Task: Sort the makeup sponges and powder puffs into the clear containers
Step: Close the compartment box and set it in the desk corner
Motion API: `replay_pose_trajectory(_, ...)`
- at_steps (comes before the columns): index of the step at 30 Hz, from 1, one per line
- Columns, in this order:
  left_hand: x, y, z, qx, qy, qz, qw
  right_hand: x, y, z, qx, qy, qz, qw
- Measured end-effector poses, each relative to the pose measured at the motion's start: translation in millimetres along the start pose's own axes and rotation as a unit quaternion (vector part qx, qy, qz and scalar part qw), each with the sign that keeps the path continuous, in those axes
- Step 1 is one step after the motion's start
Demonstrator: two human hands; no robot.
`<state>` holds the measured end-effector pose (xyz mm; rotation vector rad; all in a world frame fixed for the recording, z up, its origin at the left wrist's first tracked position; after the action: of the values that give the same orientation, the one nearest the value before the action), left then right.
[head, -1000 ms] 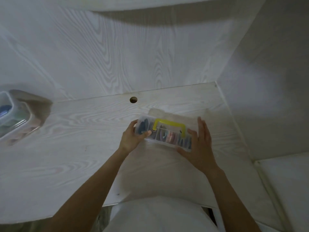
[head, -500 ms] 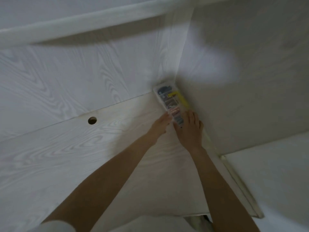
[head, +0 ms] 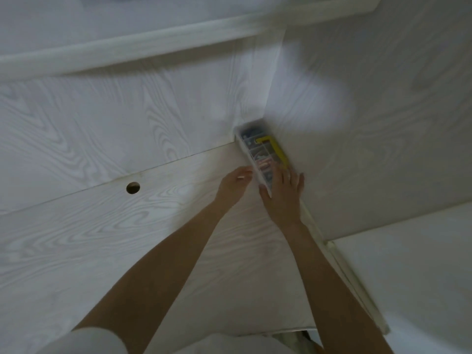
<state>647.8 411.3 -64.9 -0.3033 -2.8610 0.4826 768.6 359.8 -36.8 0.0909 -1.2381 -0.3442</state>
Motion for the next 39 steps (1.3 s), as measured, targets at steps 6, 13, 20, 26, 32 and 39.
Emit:
replay_pose_trajectory(6, 114, -88, 24, -0.106, 0.047, -0.183, 0.976, 8, -47, 78, 0.109, 0.141, -0.012, 0.984)
replay_pose_trajectory(13, 283, -242, 173, 0.096, 0.051, -0.386, 0.916, -75, -123, 202, 0.275, 0.080, 0.347, 0.893)
replay_pose_trajectory(20, 411, -373, 245, 0.168, -0.210, -0.510, 0.817, -110, -162, 363, 0.326, 0.139, 0.464, 0.812)
replay_pose_trajectory(26, 522, -408, 251, 0.117, -0.297, -0.545, 0.775, -130, -187, 507, 0.165, 0.320, 0.506, 0.784)
replay_pose_trajectory(32, 610, -385, 241, 0.109, -0.281, -0.488, 0.819, -132, -194, 606, 0.092, 0.398, 0.533, 0.741)
replay_pose_trajectory(39, 635, -356, 235, 0.110, -0.278, -0.417, 0.858, -169, -201, 638, 0.008, 0.388, 0.580, 0.716)
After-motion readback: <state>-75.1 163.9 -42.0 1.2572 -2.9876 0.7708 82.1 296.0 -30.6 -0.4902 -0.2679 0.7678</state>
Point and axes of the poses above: each hand's wrist, its own y-axis towards the middle knuckle, its own x-axis out of the back of the hand, z = x × y, the point moved 5 cm from there along y, towards the middle knuckle, and after that the axes turned 2 degrees about -z, right-handed, at the moved point
